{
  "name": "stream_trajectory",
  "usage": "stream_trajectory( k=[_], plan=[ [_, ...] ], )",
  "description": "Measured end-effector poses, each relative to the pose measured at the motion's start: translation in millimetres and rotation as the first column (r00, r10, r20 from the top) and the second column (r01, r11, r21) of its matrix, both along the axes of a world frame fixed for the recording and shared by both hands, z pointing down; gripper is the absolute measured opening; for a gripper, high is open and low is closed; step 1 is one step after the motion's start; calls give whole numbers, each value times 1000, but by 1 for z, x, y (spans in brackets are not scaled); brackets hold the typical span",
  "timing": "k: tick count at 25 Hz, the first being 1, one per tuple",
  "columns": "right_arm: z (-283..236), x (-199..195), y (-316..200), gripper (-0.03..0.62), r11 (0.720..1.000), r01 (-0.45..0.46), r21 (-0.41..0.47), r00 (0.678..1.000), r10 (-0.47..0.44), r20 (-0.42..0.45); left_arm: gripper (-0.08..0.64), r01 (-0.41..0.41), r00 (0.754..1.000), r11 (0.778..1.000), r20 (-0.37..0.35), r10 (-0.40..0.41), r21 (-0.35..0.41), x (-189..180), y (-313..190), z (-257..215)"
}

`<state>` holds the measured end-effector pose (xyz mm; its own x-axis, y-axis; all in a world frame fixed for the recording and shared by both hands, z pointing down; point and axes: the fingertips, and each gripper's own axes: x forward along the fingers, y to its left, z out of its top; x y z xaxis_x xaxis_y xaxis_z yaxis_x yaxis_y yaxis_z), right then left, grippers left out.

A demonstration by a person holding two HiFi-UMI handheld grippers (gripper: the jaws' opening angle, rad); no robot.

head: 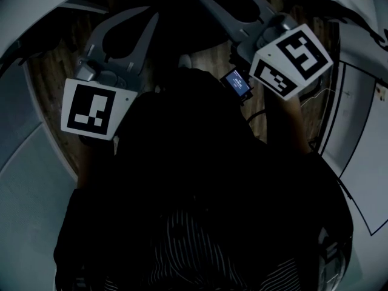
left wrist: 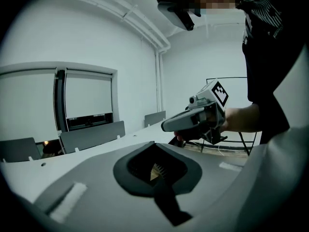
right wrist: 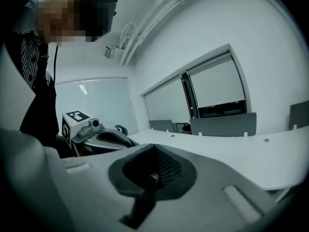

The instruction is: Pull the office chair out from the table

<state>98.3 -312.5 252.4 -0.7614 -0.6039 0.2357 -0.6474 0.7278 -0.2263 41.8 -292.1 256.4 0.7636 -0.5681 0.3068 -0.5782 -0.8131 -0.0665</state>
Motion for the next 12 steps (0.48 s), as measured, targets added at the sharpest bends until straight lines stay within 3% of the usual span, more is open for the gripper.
stream_trajectory(
  k=[5,12],
  plan=[
    [7,0,-8,0,998,60,-22,998,-60,3,2,23,1000,999,4,-22,-41,-1,-1,1],
    [22,7,-7,0,997,73,-9,995,-74,-62,2,-73,994,995,77,78,-70,-2,14,22]
  ],
)
